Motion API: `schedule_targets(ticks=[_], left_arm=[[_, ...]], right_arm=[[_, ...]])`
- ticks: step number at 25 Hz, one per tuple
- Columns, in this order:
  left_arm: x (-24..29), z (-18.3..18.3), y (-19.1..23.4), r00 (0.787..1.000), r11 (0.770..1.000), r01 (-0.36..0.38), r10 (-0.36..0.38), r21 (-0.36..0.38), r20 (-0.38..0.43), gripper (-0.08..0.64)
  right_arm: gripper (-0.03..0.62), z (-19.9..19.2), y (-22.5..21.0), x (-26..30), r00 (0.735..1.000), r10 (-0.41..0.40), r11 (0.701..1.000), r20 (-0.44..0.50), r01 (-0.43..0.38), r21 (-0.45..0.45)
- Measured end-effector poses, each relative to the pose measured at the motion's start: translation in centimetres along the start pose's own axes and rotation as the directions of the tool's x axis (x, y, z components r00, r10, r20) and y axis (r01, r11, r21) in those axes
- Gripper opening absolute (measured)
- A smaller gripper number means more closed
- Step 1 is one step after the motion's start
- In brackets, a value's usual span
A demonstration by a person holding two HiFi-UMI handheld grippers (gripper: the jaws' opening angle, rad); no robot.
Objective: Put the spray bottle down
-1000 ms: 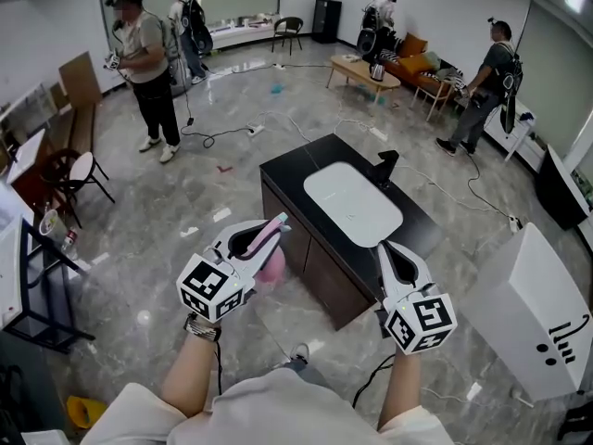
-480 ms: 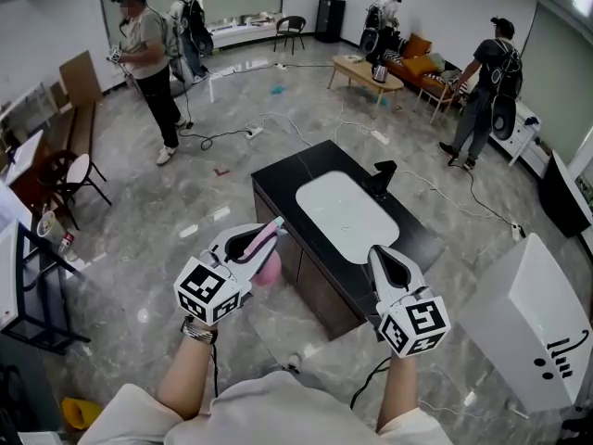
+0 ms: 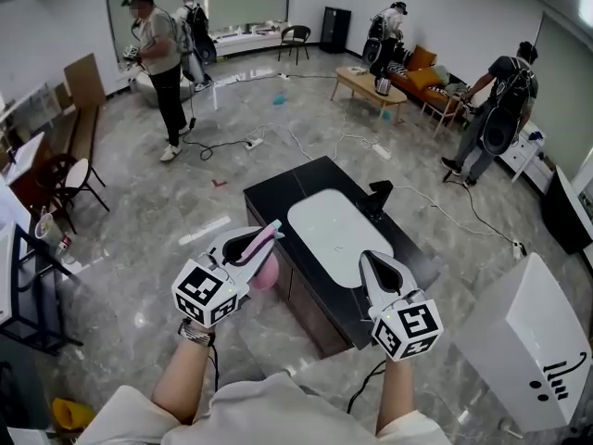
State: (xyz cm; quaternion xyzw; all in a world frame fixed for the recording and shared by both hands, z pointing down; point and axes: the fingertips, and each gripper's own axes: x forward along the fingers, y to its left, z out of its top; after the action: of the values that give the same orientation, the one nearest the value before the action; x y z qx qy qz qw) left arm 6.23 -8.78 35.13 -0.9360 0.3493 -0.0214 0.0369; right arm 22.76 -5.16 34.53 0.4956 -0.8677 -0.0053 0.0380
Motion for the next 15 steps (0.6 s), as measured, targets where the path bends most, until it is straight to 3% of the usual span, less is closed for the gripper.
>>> schedule_targets(ticks=[15], left_arm=[[3.5, -0.7, 5.1, 0.999, 0.998, -0.048, 0.048, -0.029, 0.009, 0.080]], right_arm=[[0.008, 0.0, -2.1, 5.6, 0.999, 0.048, 0.999, -0.002, -0.048, 0.004]])
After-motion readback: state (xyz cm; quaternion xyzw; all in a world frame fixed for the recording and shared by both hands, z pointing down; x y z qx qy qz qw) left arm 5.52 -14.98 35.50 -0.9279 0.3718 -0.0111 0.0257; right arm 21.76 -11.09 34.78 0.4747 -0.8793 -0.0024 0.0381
